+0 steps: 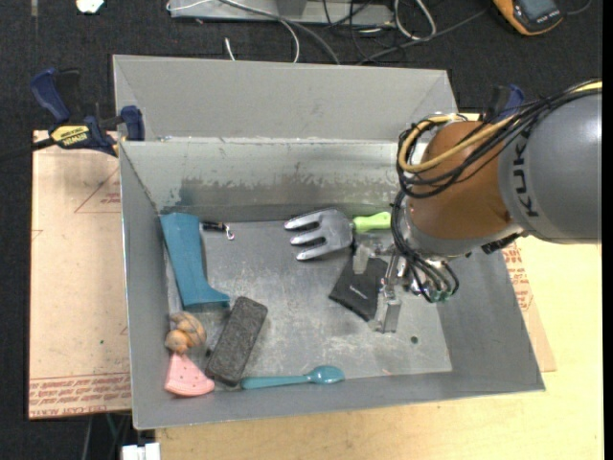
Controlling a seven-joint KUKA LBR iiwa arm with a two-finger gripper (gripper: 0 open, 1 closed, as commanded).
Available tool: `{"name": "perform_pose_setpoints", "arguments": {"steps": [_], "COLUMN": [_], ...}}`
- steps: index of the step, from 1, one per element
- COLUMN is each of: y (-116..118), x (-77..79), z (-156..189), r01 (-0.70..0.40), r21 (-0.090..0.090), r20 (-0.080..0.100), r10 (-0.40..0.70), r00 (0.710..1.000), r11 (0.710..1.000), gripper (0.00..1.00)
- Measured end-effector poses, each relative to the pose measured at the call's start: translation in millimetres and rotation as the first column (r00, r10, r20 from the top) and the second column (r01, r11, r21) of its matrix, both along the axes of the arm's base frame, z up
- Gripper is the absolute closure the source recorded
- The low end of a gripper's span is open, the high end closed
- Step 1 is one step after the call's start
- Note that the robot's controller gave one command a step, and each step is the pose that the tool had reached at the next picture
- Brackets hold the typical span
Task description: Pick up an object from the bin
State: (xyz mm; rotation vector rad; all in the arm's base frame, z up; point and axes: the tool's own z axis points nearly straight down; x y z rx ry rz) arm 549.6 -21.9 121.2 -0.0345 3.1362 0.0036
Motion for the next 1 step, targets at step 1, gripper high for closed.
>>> {"name": "perform_pose_setpoints", "arguments": {"steps": [1], "y": [-46.7], "x": [4.6], "z": [-31.9], "r01": [-0.015], "r21": [-0.001], "r20": [-0.007], "r10": [0.015], "r00": [1.0], "r11": [1.0], "gripper": [0.0]}}
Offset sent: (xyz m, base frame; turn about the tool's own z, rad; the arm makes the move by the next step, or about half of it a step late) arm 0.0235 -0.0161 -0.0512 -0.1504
